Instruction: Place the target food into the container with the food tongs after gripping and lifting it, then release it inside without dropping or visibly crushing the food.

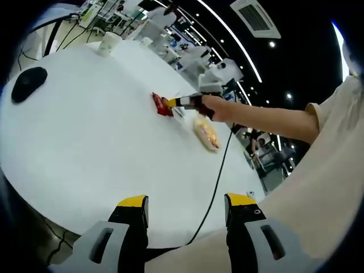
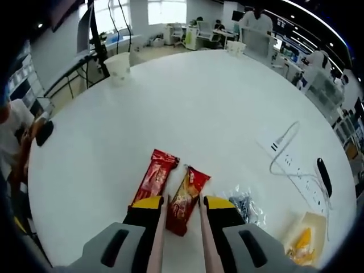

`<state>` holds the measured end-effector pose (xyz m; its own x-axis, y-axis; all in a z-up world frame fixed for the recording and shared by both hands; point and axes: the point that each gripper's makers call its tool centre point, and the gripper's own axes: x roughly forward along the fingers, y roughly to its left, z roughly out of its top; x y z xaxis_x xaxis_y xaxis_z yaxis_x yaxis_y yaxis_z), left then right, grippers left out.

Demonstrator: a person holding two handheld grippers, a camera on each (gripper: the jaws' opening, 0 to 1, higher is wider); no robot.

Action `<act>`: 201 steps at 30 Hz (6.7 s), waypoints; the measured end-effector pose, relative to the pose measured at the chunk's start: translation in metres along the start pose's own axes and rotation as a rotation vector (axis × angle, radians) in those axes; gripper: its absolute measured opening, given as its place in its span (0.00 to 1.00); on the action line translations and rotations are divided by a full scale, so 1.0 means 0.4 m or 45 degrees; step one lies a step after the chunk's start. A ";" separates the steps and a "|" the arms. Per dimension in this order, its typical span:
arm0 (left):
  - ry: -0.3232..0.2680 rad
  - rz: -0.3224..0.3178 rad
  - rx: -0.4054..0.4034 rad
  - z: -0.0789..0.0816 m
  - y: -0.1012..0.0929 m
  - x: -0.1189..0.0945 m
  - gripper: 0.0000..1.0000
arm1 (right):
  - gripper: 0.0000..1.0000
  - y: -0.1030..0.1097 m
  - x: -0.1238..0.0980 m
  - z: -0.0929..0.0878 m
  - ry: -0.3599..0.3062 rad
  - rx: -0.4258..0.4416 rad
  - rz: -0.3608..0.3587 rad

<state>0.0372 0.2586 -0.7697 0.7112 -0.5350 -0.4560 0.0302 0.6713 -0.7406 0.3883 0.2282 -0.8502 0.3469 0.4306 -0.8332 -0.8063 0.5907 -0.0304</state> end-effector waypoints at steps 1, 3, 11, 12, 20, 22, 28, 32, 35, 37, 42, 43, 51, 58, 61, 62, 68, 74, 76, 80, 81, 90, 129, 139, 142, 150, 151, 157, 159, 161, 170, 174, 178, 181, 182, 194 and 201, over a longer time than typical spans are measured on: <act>0.000 0.000 0.000 0.000 0.000 0.000 0.53 | 0.27 -0.001 0.000 0.000 -0.002 -0.001 0.001; -0.001 0.000 -0.001 0.000 0.001 0.000 0.53 | 0.27 -0.002 0.000 -0.001 -0.010 0.003 0.000; -0.003 0.009 -0.008 -0.003 0.007 -0.007 0.53 | 0.23 -0.007 0.002 -0.002 -0.047 0.020 -0.005; -0.001 0.010 -0.009 -0.004 0.008 -0.007 0.53 | 0.23 -0.011 0.000 -0.002 -0.047 0.022 0.000; 0.000 0.007 0.002 0.001 0.004 -0.005 0.53 | 0.21 -0.021 -0.001 -0.004 -0.052 0.025 0.023; -0.004 0.010 0.003 0.004 0.005 -0.008 0.53 | 0.21 -0.015 -0.005 -0.005 -0.061 0.019 0.030; -0.002 0.015 0.009 0.003 0.007 -0.011 0.53 | 0.21 -0.003 -0.044 -0.001 -0.093 0.028 0.040; -0.002 0.009 0.023 0.008 -0.001 -0.008 0.53 | 0.21 0.001 -0.055 -0.002 -0.111 0.037 0.046; -0.007 0.005 0.034 0.013 -0.009 -0.007 0.53 | 0.21 0.003 -0.062 0.000 -0.126 0.051 0.055; -0.008 0.004 0.037 0.013 -0.011 -0.007 0.53 | 0.21 0.002 -0.067 0.001 -0.136 0.052 0.055; -0.012 0.003 0.058 0.017 -0.020 -0.013 0.53 | 0.22 0.002 -0.095 0.021 -0.175 0.066 0.065; -0.013 0.003 0.062 0.018 -0.022 -0.014 0.53 | 0.22 -0.001 -0.099 0.023 -0.183 0.065 0.061; -0.021 0.013 0.099 0.022 -0.038 -0.033 0.53 | 0.22 0.001 -0.133 0.058 -0.262 0.065 0.075; -0.033 0.017 0.116 0.024 -0.049 -0.040 0.53 | 0.22 -0.003 -0.171 0.076 -0.306 0.088 0.077; -0.036 0.011 0.127 0.024 -0.059 -0.038 0.53 | 0.22 -0.002 -0.194 0.078 -0.321 0.092 0.074; -0.037 0.008 0.134 0.025 -0.064 -0.037 0.53 | 0.22 -0.003 -0.204 0.077 -0.327 0.093 0.072; -0.036 -0.007 0.160 0.019 -0.079 -0.037 0.53 | 0.22 -0.019 -0.245 0.073 -0.363 0.108 0.052; -0.045 -0.006 0.171 0.011 -0.086 -0.046 0.53 | 0.22 -0.031 -0.282 0.075 -0.390 0.117 0.039; -0.047 -0.005 0.173 0.008 -0.087 -0.049 0.53 | 0.22 -0.033 -0.293 0.075 -0.398 0.119 0.037; -0.045 -0.006 0.184 0.004 -0.095 -0.050 0.53 | 0.22 -0.049 -0.320 0.067 -0.423 0.134 0.022; -0.044 -0.008 0.189 0.004 -0.097 -0.050 0.53 | 0.22 -0.051 -0.327 0.066 -0.431 0.138 0.017; -0.034 -0.031 0.231 0.005 -0.116 -0.043 0.53 | 0.22 -0.096 -0.392 0.062 -0.478 0.175 -0.026; 0.004 -0.094 0.302 -0.010 -0.165 -0.016 0.53 | 0.22 -0.273 -0.534 -0.056 -0.510 0.298 -0.196; 0.008 -0.100 0.307 -0.011 -0.171 -0.012 0.53 | 0.22 -0.301 -0.555 -0.086 -0.505 0.348 -0.223; 0.007 -0.100 0.305 -0.008 -0.171 -0.009 0.53 | 0.22 -0.321 -0.559 -0.101 -0.501 0.357 -0.235; 0.015 -0.104 0.303 -0.010 -0.174 -0.001 0.53 | 0.22 -0.345 -0.566 -0.126 -0.496 0.375 -0.254; 0.017 -0.104 0.303 -0.011 -0.174 0.000 0.53 | 0.22 -0.346 -0.566 -0.128 -0.495 0.376 -0.255; 0.024 -0.105 0.302 -0.013 -0.173 0.003 0.52 | 0.22 -0.352 -0.572 -0.142 -0.494 0.391 -0.269; 0.025 -0.107 0.301 -0.015 -0.174 0.004 0.52 | 0.22 -0.347 -0.575 -0.149 -0.489 0.391 -0.271; 0.028 -0.107 0.299 -0.017 -0.173 0.005 0.52 | 0.22 -0.350 -0.574 -0.154 -0.487 0.393 -0.272; 0.035 -0.108 0.297 -0.020 -0.174 0.004 0.52 | 0.23 -0.361 -0.571 -0.169 -0.485 0.407 -0.278; 0.036 -0.103 0.297 -0.018 -0.169 0.001 0.52 | 0.23 -0.362 -0.571 -0.172 -0.487 0.413 -0.278; 0.038 -0.102 0.299 -0.017 -0.169 0.002 0.52 | 0.23 -0.366 -0.569 -0.175 -0.487 0.420 -0.278; 0.041 -0.106 0.302 -0.019 -0.171 0.004 0.52 | 0.23 -0.366 -0.568 -0.175 -0.487 0.420 -0.278; 0.044 -0.107 0.303 -0.020 -0.172 0.005 0.52 | 0.23 -0.366 -0.567 -0.176 -0.488 0.422 -0.277; 0.048 -0.111 0.305 -0.018 -0.173 0.008 0.52 | 0.23 -0.367 -0.564 -0.184 -0.482 0.433 -0.276; 0.050 -0.113 0.303 -0.018 -0.173 0.009 0.52 | 0.23 -0.368 -0.563 -0.177 -0.485 0.430 -0.275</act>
<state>0.0326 0.2067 -0.7236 0.6708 -0.6138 -0.4164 0.2594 0.7201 -0.6436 0.3949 -0.0043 -0.6971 0.6870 0.4545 -0.5671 -0.5205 0.8523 0.0525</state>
